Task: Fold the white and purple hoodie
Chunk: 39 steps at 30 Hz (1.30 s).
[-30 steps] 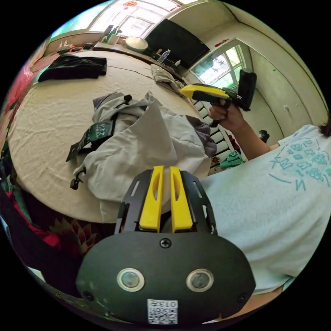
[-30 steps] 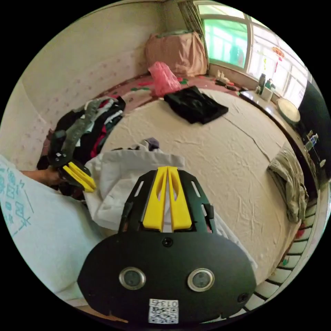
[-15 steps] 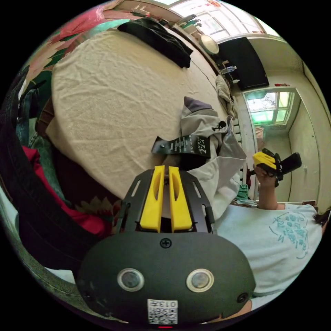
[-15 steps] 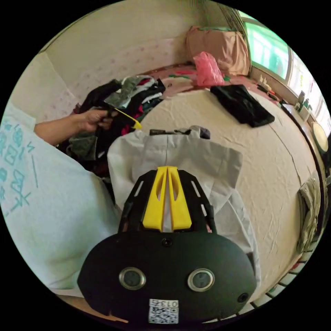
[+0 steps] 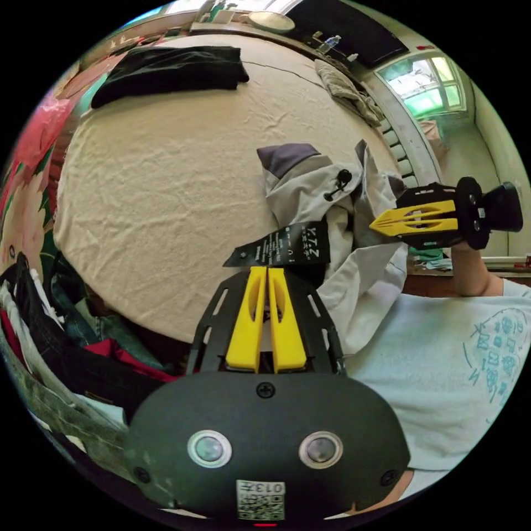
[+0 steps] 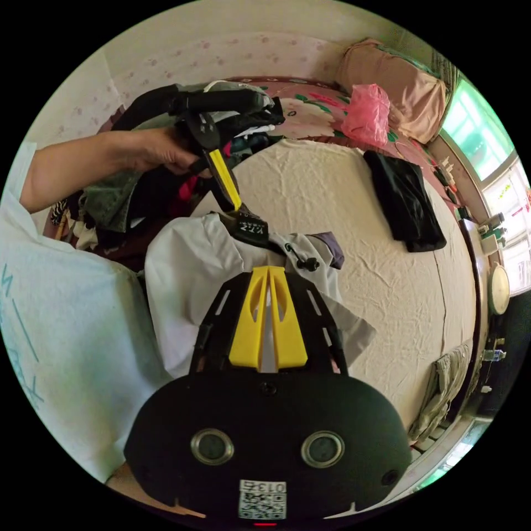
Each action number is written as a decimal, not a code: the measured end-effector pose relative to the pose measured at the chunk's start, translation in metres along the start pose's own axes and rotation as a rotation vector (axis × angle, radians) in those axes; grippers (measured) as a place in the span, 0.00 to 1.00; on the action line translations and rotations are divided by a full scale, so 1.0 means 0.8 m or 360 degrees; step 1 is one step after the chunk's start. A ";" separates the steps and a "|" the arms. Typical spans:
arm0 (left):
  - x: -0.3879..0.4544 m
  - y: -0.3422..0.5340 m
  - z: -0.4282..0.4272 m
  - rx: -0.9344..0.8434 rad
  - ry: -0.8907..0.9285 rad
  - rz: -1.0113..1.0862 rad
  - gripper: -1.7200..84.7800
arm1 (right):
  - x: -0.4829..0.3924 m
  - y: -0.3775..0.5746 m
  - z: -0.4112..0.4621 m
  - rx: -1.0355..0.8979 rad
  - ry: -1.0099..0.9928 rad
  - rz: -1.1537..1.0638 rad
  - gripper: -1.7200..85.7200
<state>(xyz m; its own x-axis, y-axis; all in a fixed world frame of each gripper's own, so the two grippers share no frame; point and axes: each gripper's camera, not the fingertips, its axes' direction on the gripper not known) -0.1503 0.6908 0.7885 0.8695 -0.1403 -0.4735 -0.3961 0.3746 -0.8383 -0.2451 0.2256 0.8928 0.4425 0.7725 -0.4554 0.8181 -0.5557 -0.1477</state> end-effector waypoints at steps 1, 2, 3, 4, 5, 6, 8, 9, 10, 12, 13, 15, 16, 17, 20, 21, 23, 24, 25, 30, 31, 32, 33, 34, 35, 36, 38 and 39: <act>0.006 -0.005 -0.007 0.0018 -0.0021 0.0035 0.03 | 0.000 0.000 0.000 -0.0019 -0.0018 -0.0004 0.02; 0.011 -0.010 -0.014 0.0053 -0.0005 0.0063 0.03 | 0.001 0.003 -0.001 -0.0026 -0.0038 -0.0003 0.03; 0.013 -0.012 -0.016 0.0067 0.0019 0.0069 0.03 | 0.001 0.006 -0.003 -0.0005 -0.0059 0.0009 0.03; 0.017 -0.019 -0.018 0.0089 0.0064 0.0093 0.03 | 0.002 0.008 -0.004 0.0005 -0.0072 0.0017 0.03; 0.023 -0.025 -0.016 0.0098 0.0094 0.0121 0.03 | 0.003 0.012 -0.007 0.0043 -0.0095 0.0035 0.04; 0.026 -0.029 -0.014 0.0096 0.0119 0.0138 0.03 | 0.007 0.017 -0.012 0.0105 -0.0117 0.0076 0.05; 0.052 -0.032 -0.019 0.0229 0.0249 0.0309 0.03 | 0.015 0.025 -0.022 0.0201 -0.0164 0.0148 0.07; 0.062 -0.030 -0.023 0.0286 0.0259 0.0368 0.03 | 0.024 0.029 -0.029 0.0250 -0.0160 0.0215 0.08; 0.083 -0.023 -0.031 0.0371 0.0274 0.0490 0.03 | 0.028 0.031 -0.033 0.0272 -0.0147 0.0259 0.08; 0.110 -0.016 -0.030 0.0368 0.0280 0.0645 0.03 | 0.049 0.037 -0.049 0.0410 -0.0127 0.0418 0.07; 0.123 -0.014 -0.021 0.0306 0.0287 0.0706 0.03 | 0.055 0.037 -0.053 0.0453 -0.0131 0.0457 0.06; 0.134 -0.014 0.000 0.0192 0.0254 0.0731 0.03 | 0.063 0.019 -0.057 0.0492 -0.0162 0.0493 0.04; 0.134 -0.015 0.013 0.0124 0.0209 0.0695 0.03 | 0.061 0.010 -0.053 0.0464 -0.0179 0.0465 0.04; 0.132 -0.015 0.020 0.0093 0.0199 0.0656 0.03 | 0.055 -0.008 -0.041 0.0394 -0.0232 0.0362 0.03; 0.113 -0.003 0.014 0.0126 0.0204 0.0531 0.03 | 0.034 -0.040 0.031 -0.0085 -0.0200 0.0143 0.03; 0.107 0.002 0.010 0.0141 0.0211 0.0513 0.03 | 0.027 -0.041 0.058 -0.0324 -0.0127 0.0056 0.03; 0.084 0.016 -0.004 0.0215 0.0274 0.0441 0.03 | 0.020 -0.034 0.048 -0.0292 -0.0071 0.0004 0.04; 0.079 0.018 -0.006 0.0226 0.0299 0.0428 0.03 | 0.022 -0.026 0.022 -0.0133 -0.0095 0.0045 0.06; 0.071 0.019 -0.008 0.0228 0.0352 0.0413 0.03 | 0.025 -0.021 0.009 -0.0062 -0.0118 0.0067 0.07; 0.068 0.008 -0.003 0.0167 0.0343 0.0445 0.03 | -0.003 0.012 -0.057 0.0299 -0.0329 -0.0229 0.13; 0.068 0.006 0.000 0.0154 0.0353 0.0442 0.02 | -0.009 0.012 -0.056 0.0280 -0.0277 -0.0265 0.13; 0.066 0.004 0.001 0.0145 0.0369 0.0432 0.02 | -0.020 0.007 -0.046 0.0214 -0.0167 -0.0353 0.13; 0.066 0.004 0.002 0.0145 0.0377 0.0430 0.02 | -0.029 0.001 -0.033 0.0140 -0.0103 -0.0450 0.12; 0.064 0.003 0.001 0.0149 0.0385 0.0426 0.02 | -0.032 -0.002 -0.026 0.0109 -0.0083 -0.0489 0.11; 0.062 0.003 0.000 0.0158 0.0388 0.0413 0.02 | -0.038 -0.009 -0.010 0.0044 -0.0070 -0.0563 0.08; 0.060 0.003 -0.002 0.0164 0.0392 0.0406 0.02 | -0.042 -0.014 0.009 -0.0070 -0.0073 -0.0627 0.05; 0.050 0.000 -0.007 0.0193 0.0409 0.0352 0.02 | -0.050 -0.018 0.031 -0.0330 -0.0039 -0.0658 0.03; 0.048 0.000 -0.009 0.0204 0.0412 0.0338 0.02 | -0.058 -0.014 0.020 -0.0315 -0.0055 -0.0715 0.03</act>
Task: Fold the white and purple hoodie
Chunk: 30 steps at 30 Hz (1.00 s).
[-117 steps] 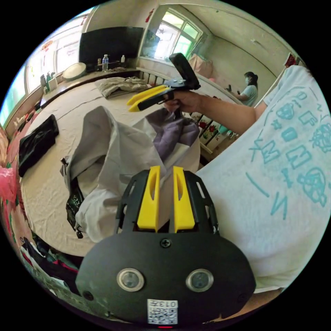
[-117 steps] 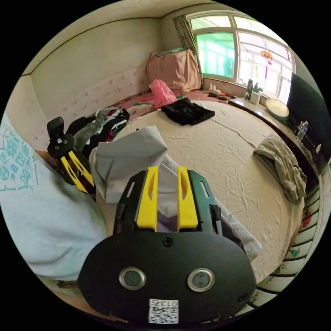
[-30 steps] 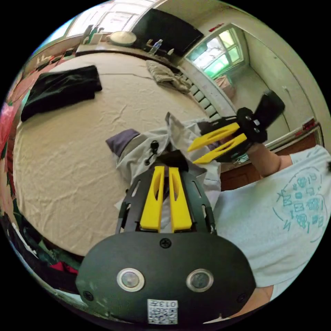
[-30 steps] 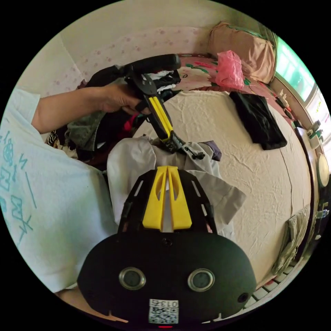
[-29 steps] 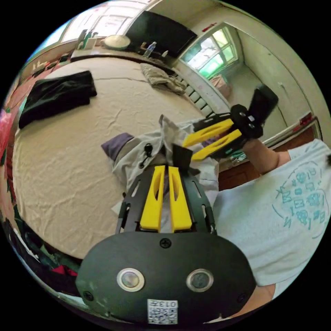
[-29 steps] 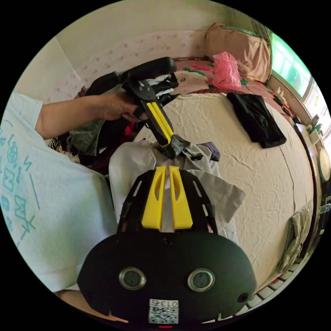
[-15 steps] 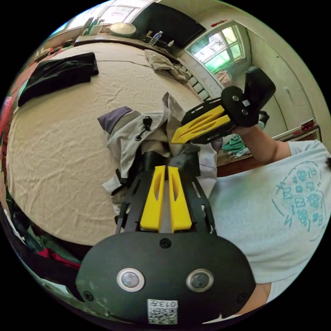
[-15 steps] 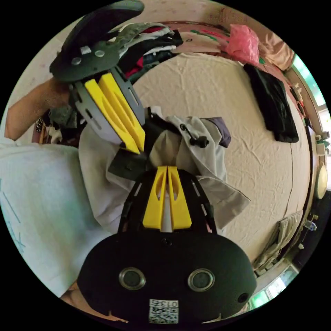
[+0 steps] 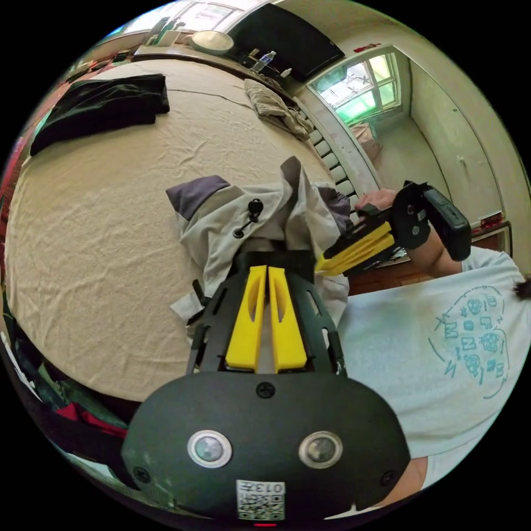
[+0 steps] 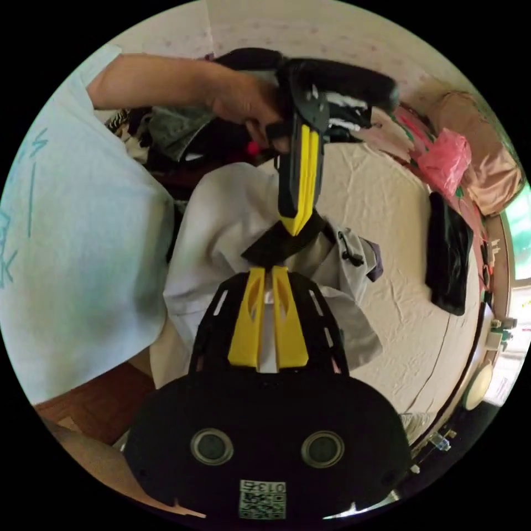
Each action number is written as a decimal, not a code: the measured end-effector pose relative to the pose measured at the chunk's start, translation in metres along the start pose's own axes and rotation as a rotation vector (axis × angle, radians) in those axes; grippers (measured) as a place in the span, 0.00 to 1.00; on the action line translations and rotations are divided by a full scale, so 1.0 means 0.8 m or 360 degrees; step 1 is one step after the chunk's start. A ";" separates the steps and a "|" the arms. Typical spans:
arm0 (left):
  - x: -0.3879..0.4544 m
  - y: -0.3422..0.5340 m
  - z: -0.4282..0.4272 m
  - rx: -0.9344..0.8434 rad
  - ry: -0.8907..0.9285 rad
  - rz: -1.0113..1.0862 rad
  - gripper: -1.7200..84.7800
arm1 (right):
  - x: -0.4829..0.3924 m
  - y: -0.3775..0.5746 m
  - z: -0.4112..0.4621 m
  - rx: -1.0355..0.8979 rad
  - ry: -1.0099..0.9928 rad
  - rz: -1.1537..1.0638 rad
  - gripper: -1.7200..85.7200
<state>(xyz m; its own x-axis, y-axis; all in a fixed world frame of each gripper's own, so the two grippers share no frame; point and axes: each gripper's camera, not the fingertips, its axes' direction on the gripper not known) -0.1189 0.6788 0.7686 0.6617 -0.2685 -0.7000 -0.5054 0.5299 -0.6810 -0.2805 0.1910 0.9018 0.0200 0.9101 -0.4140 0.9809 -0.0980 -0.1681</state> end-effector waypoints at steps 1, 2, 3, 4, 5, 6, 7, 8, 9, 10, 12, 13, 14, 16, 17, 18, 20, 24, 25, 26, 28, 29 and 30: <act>-0.003 -0.002 -0.004 0.0030 0.0002 -0.0025 0.02 | -0.005 0.003 -0.010 0.0042 0.0002 -0.0026 0.03; -0.005 -0.005 -0.004 0.0039 0.0005 -0.0040 0.02 | -0.011 0.010 -0.032 0.0140 0.0012 -0.0036 0.03; -0.004 -0.008 -0.003 0.0037 0.0006 -0.0039 0.02 | -0.011 0.017 -0.053 0.0230 0.0029 -0.0003 0.03; -0.001 -0.014 0.001 0.0037 0.0019 -0.0020 0.02 | -0.009 0.020 -0.063 0.0265 0.0038 0.0017 0.02; 0.003 -0.020 0.008 0.0023 0.0065 0.0001 0.02 | -0.005 0.024 -0.080 0.0339 0.0066 0.0063 0.02; 0.005 -0.023 0.013 0.0005 0.0100 0.0011 0.02 | 0.002 0.025 -0.093 0.0420 0.0110 0.0123 0.02; 0.010 -0.029 0.027 -0.0059 0.0181 0.0035 0.02 | 0.006 0.023 -0.097 0.0456 0.0130 0.0151 0.02; 0.013 -0.034 0.042 -0.0165 0.0244 0.0057 0.02 | 0.014 0.016 -0.094 0.0477 0.0171 0.0197 0.02; 0.014 -0.035 0.047 -0.0207 0.0235 0.0060 0.02 | 0.022 0.003 -0.078 0.0415 0.0204 0.0242 0.02; 0.012 -0.031 0.044 -0.0223 0.0132 0.0035 0.02 | 0.026 -0.004 -0.066 0.0370 0.0210 0.0254 0.02; 0.003 -0.015 0.019 -0.0162 0.0006 -0.0042 0.02 | 0.031 -0.025 -0.015 0.0218 0.0285 0.0303 0.02; -0.004 0.002 -0.009 -0.0063 -0.0017 -0.0081 0.02 | 0.032 -0.028 -0.004 0.0184 0.0316 0.0314 0.02; -0.012 0.023 -0.038 0.0026 -0.0080 -0.0144 0.02 | 0.032 -0.032 0.012 0.0145 0.0344 0.0327 0.02; -0.023 0.060 -0.077 0.0145 -0.0203 -0.0228 0.03 | 0.034 -0.033 0.029 0.0140 0.0335 0.0347 0.03; -0.025 0.083 -0.093 0.0221 -0.0224 -0.0239 0.03 | 0.037 -0.031 0.038 0.0156 0.0313 0.0369 0.03; -0.026 0.092 -0.097 0.0244 -0.0205 -0.0240 0.03 | 0.041 -0.031 0.047 0.0144 0.0271 0.0388 0.03; -0.019 0.115 -0.083 0.0209 -0.0050 -0.0208 0.04 | 0.043 -0.030 0.053 0.0120 0.0231 0.0397 0.03; 0.001 0.138 -0.040 0.0151 -0.0205 -0.0236 0.04 | 0.051 0.008 0.001 0.0244 0.0119 0.0546 0.03; 0.000 0.145 -0.029 0.0221 -0.0183 -0.0289 0.05 | 0.051 0.016 -0.009 0.0281 0.0122 0.0580 0.03; -0.007 0.150 -0.020 0.0279 -0.0118 -0.0351 0.05 | 0.047 0.032 -0.027 0.0356 0.0149 0.0640 0.03; -0.017 0.152 -0.014 0.0355 -0.0052 -0.0424 0.05 | 0.037 0.045 -0.039 0.0404 0.0191 0.0684 0.03; -0.021 0.152 -0.011 0.0374 -0.0046 -0.0436 0.05 | 0.031 0.048 -0.036 0.0415 0.0208 0.0716 0.02; -0.022 0.151 -0.008 0.0365 -0.0047 -0.0443 0.05 | 0.027 0.047 -0.023 0.0391 0.0241 0.0736 0.02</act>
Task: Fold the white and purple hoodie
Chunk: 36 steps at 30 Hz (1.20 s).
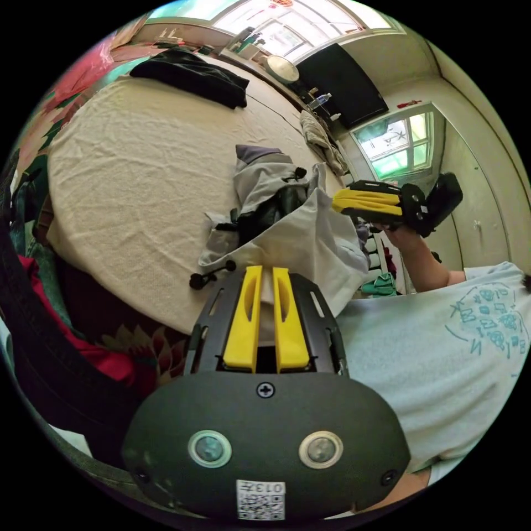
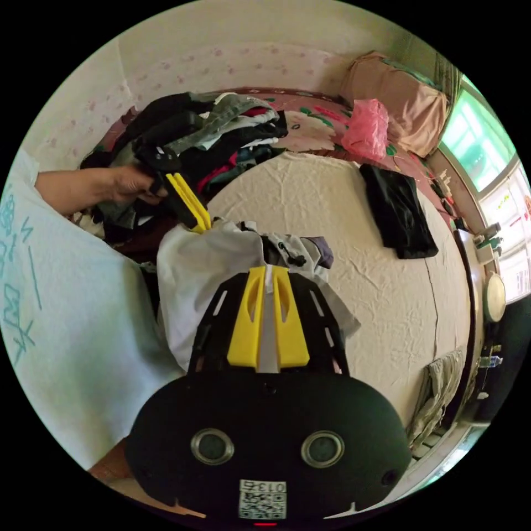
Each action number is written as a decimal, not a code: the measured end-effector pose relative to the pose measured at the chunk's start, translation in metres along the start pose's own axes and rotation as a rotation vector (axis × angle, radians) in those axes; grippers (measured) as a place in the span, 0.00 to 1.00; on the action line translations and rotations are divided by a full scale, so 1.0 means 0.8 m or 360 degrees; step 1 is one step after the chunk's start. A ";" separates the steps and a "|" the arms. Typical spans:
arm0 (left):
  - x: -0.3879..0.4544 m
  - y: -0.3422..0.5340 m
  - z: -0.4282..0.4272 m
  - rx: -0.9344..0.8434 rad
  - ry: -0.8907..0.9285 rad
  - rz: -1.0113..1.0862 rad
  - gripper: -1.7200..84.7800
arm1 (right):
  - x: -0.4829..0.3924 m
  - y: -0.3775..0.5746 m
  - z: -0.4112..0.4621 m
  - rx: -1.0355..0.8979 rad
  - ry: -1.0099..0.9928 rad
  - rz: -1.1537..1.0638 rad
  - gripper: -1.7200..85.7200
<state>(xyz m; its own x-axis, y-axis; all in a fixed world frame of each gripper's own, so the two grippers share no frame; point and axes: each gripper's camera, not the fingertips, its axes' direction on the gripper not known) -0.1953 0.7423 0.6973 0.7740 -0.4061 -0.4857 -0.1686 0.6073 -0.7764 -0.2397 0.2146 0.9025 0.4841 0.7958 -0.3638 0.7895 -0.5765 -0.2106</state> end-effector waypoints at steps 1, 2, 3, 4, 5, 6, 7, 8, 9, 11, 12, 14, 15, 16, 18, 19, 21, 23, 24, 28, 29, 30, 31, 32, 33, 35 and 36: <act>-0.001 -0.001 0.004 -0.0019 -0.0009 -0.0006 0.05 | -0.001 0.002 0.012 -0.0036 0.0043 0.0013 0.02; -0.001 -0.002 0.006 -0.0028 -0.0017 0.0005 0.05 | 0.002 0.006 0.043 -0.0136 0.0144 0.0056 0.02; -0.001 -0.002 0.007 -0.0029 -0.0016 0.0008 0.05 | 0.011 0.013 0.078 -0.0214 0.0140 0.0104 0.02; -0.003 -0.001 0.007 -0.0024 -0.0004 -0.0003 0.06 | 0.017 0.016 0.094 -0.0253 0.0109 0.0130 0.02; -0.004 -0.001 0.005 -0.0007 0.0010 -0.0013 0.06 | 0.029 0.024 0.112 -0.0254 0.0024 0.0168 0.02; -0.005 -0.001 0.004 -0.0005 0.0012 -0.0020 0.06 | 0.042 0.028 0.107 -0.0216 -0.0044 0.0208 0.02; -0.005 0.000 0.000 -0.0008 0.0008 -0.0026 0.07 | 0.048 0.028 0.101 -0.0227 -0.0082 0.0224 0.02; -0.003 0.003 -0.005 0.0004 -0.0007 -0.0024 0.08 | 0.057 0.029 0.079 -0.0216 -0.0139 0.0236 0.02; -0.002 0.006 -0.009 0.0020 -0.0016 -0.0023 0.09 | 0.065 0.035 0.049 -0.0122 -0.0144 0.0259 0.03; -0.004 0.021 -0.021 0.0078 -0.0036 -0.0047 0.11 | 0.075 0.047 0.005 0.0066 -0.0087 0.0327 0.03; -0.006 0.025 -0.023 0.0086 -0.0038 -0.0066 0.12 | 0.084 0.052 -0.009 0.0126 -0.0005 0.0400 0.04; -0.017 0.039 -0.026 0.0140 0.0045 -0.0127 0.13 | 0.102 0.055 -0.008 0.0178 0.0071 0.0516 0.06; -0.020 0.041 -0.025 0.0153 0.0069 -0.0142 0.13 | 0.117 0.052 0.002 0.0202 0.0014 0.0555 0.08; -0.025 0.044 -0.024 0.0163 0.0109 -0.0156 0.14 | 0.126 0.050 0.008 0.0216 -0.0045 0.0581 0.10; -0.028 0.043 -0.022 0.0156 0.0124 -0.0159 0.14 | 0.163 0.036 0.045 0.0128 -0.0358 0.0712 0.11; -0.027 0.040 -0.021 0.0142 0.0115 -0.0146 0.14 | 0.171 0.031 0.058 0.0056 -0.0436 0.0716 0.11; -0.026 0.036 -0.017 0.0112 0.0094 -0.0119 0.14 | 0.194 0.017 0.099 -0.0203 -0.0640 0.0765 0.09; -0.026 0.032 -0.011 0.0073 0.0073 -0.0092 0.14 | 0.207 0.009 0.105 -0.0224 -0.0724 0.0772 0.07; -0.026 0.031 -0.009 0.0065 0.0068 -0.0088 0.14 | 0.211 0.000 0.098 -0.0165 -0.0752 0.0727 0.07; -0.029 0.030 -0.003 0.0068 0.0084 -0.0093 0.14 | 0.214 -0.035 0.101 -0.0093 -0.0762 0.0657 0.06; -0.031 0.031 0.000 0.0074 0.0097 -0.0109 0.14 | 0.211 -0.045 0.113 -0.0100 -0.0765 0.0639 0.06; -0.032 0.031 0.001 0.0080 0.0102 -0.0117 0.14 | 0.207 -0.052 0.126 -0.0096 -0.0748 0.0650 0.06; -0.033 0.032 0.002 0.0096 0.0108 -0.0128 0.14 | 0.204 -0.055 0.133 -0.0103 -0.0724 0.0652 0.06; -0.033 0.032 0.005 0.0104 0.0113 -0.0140 0.14 | 0.194 -0.058 0.146 -0.0125 -0.0662 0.0626 0.06; -0.033 0.032 0.006 0.0105 0.0117 -0.0146 0.14 | 0.185 -0.058 0.156 -0.0126 -0.0613 0.0592 0.07; -0.032 0.031 0.012 0.0094 0.0124 -0.0146 0.14 | 0.182 -0.050 0.153 -0.0087 -0.0617 0.0612 0.08; -0.032 0.031 0.013 0.0085 0.0124 -0.0140 0.14 | 0.184 -0.042 0.139 -0.0035 -0.0662 0.0627 0.09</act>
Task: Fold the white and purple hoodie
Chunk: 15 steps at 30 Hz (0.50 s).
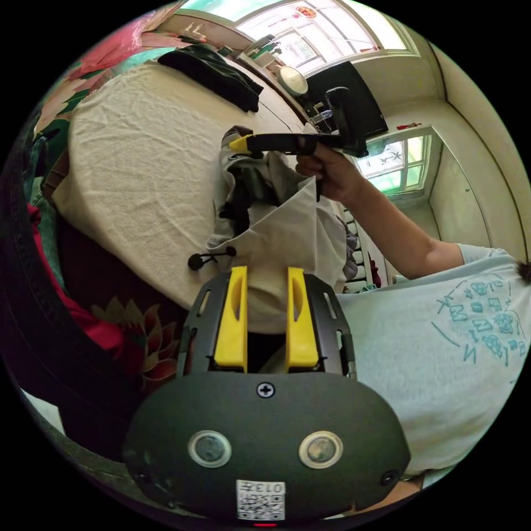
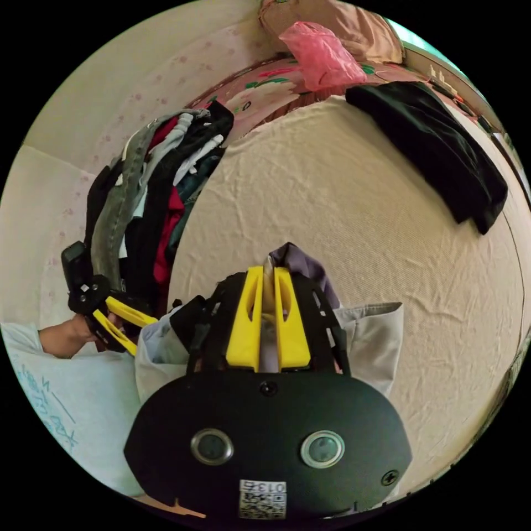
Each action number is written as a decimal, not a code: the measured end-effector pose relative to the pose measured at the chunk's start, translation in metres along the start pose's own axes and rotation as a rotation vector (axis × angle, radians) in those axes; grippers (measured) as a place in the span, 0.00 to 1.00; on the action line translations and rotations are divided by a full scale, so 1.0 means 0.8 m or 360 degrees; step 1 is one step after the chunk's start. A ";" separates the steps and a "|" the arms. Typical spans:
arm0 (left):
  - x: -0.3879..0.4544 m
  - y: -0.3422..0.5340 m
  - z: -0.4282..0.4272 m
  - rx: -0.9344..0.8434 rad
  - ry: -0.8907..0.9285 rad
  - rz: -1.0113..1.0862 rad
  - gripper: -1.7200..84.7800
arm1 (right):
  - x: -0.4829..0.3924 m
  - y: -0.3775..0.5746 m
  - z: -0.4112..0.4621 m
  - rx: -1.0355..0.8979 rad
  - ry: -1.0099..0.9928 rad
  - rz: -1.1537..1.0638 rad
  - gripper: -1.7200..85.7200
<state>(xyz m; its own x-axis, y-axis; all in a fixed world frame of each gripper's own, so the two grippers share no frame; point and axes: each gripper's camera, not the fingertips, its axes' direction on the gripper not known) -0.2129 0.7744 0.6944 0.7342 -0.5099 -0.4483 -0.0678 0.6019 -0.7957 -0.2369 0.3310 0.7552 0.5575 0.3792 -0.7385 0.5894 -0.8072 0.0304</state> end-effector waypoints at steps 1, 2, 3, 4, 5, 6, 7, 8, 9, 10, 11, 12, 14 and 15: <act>0.002 0.001 0.000 -0.0014 0.0000 0.0014 0.15 | -0.001 0.005 -0.012 0.0031 -0.0033 -0.0010 0.09; 0.004 0.004 -0.003 -0.0013 -0.0008 0.0031 0.15 | -0.007 0.019 -0.041 0.0107 -0.0063 -0.0034 0.08; 0.005 0.007 -0.006 -0.0007 -0.0016 0.0035 0.15 | -0.016 0.041 -0.077 0.0233 -0.0041 -0.0071 0.07; 0.007 0.014 -0.013 0.0019 -0.0035 0.0036 0.16 | -0.020 0.054 -0.096 0.0315 -0.0027 -0.0083 0.07; 0.007 0.022 -0.019 0.0050 -0.0053 0.0015 0.17 | -0.026 0.082 -0.132 0.0455 0.0026 -0.0082 0.06; 0.007 0.027 -0.021 0.0066 -0.0055 -0.0004 0.17 | -0.031 0.109 -0.158 0.0549 0.0129 -0.0042 0.05; 0.005 0.035 -0.024 0.0101 -0.0037 -0.0036 0.17 | -0.033 0.123 -0.166 0.0584 0.0190 -0.0014 0.04; 0.006 0.040 -0.026 0.0135 -0.0003 -0.0066 0.17 | -0.037 0.147 -0.173 0.0627 0.0318 0.0016 0.04; 0.009 0.042 -0.027 0.0159 0.0002 -0.0063 0.17 | -0.041 0.163 -0.168 0.0620 0.0447 0.0042 0.03; 0.022 0.040 -0.029 0.0216 -0.0017 -0.0013 0.16 | -0.042 0.169 -0.161 0.0603 0.0502 0.0054 0.03; 0.044 0.033 -0.031 0.0280 -0.0064 0.0105 0.16 | -0.044 0.176 -0.142 0.0532 0.0567 0.0061 0.03; 0.057 0.027 -0.031 0.0302 -0.0086 0.0178 0.16 | -0.045 0.180 -0.116 0.0429 0.0595 0.0041 0.03; 0.104 -0.007 -0.015 0.0309 -0.0108 0.0465 0.15 | -0.040 0.184 -0.067 0.0209 0.0612 0.0072 0.02; 0.114 -0.017 -0.006 0.0287 -0.0094 0.0533 0.15 | -0.033 0.188 -0.037 0.0066 0.0583 0.0118 0.02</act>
<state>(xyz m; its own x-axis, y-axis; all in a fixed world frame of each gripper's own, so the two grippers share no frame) -0.1481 0.7168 0.6624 0.7296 -0.2337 -0.6427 -0.1943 0.8302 -0.5225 -0.1458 0.2125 0.7992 0.7746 0.4494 -0.4451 0.5193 -0.8536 0.0419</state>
